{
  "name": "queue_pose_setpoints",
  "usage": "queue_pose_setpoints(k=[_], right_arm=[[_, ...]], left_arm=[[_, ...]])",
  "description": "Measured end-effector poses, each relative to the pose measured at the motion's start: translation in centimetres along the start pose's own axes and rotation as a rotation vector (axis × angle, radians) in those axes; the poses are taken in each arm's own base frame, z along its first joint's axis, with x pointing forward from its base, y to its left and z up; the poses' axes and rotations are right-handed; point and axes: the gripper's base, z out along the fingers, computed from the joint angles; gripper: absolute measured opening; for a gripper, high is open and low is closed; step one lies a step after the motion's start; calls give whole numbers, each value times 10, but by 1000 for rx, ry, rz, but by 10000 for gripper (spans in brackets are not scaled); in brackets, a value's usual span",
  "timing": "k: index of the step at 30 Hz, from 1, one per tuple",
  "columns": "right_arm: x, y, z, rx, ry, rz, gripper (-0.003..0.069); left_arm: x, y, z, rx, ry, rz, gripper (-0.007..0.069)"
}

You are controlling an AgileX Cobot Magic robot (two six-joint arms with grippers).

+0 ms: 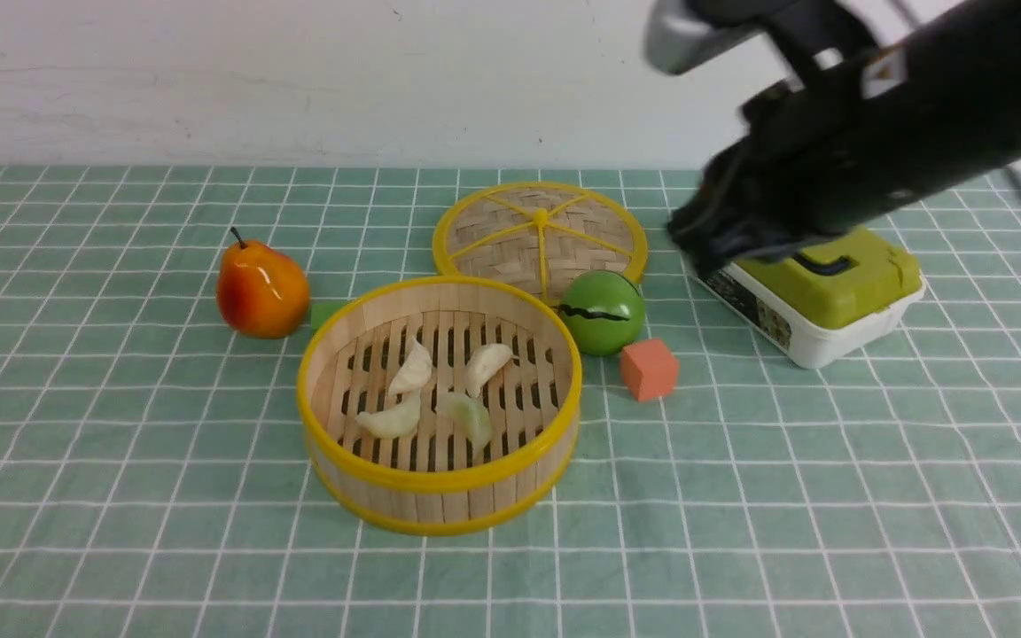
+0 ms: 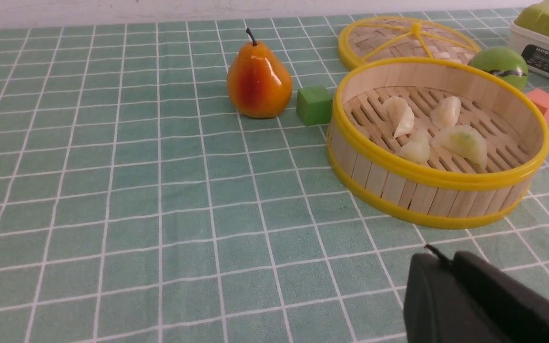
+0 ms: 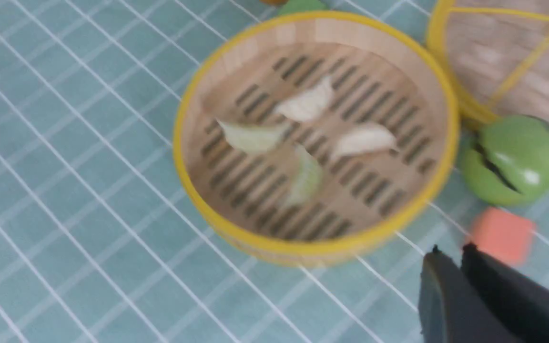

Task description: Put the dumplings into the steamer on the table with the blue tablecloth.

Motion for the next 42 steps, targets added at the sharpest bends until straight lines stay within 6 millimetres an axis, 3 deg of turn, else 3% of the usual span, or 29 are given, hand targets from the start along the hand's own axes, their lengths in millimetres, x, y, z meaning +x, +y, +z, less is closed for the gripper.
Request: queue_pose_setpoints(k=[1, 3, 4, 7, 10, 11, 12, 15, 19, 22, 26, 32, 42], right_arm=[[13, -5, -36, 94, 16, 6, -18], [35, -9, -69, 202, 28, 50, -18], [35, -9, -69, 202, 28, 50, -18], [85, -6, -112, 349, -68, 114, -18], [126, 4, -133, 388, -273, 126, -18], [130, 5, -138, 391, -306, 124, -18], [157, 11, -138, 396, -441, 105, -16], [201, 23, -132, 379, -677, 45, -15], [256, 35, -108, 341, -849, -19, -10], [284, 40, -91, 297, -932, -1, -8], [293, 44, -81, 243, -1010, -7, -4], [296, 45, -77, 261, -982, -50, -2], [306, 35, -67, 341, -879, 105, -2]], left_arm=[[0, -1, 0, 8, 3, -22, 39], [0, -1, 0, 10, 4, -31, 39], [0, -1, 0, 10, 4, -31, 39], [0, -1, 0, 12, 5, -36, 43], [0, -1, 0, 12, 5, -36, 48], [0, -1, 0, 12, 5, -36, 48], [0, -1, 0, 12, 5, -36, 49], [0, -1, 0, 12, 5, -36, 52], [0, -1, 0, 12, 5, -36, 57], [1, -1, 0, 12, 8, -37, 59], [0, -1, 0, 15, 3, -38, 59], [0, -1, 0, 15, 4, -38, 66], [0, -1, 0, 15, 4, -38, 71]])
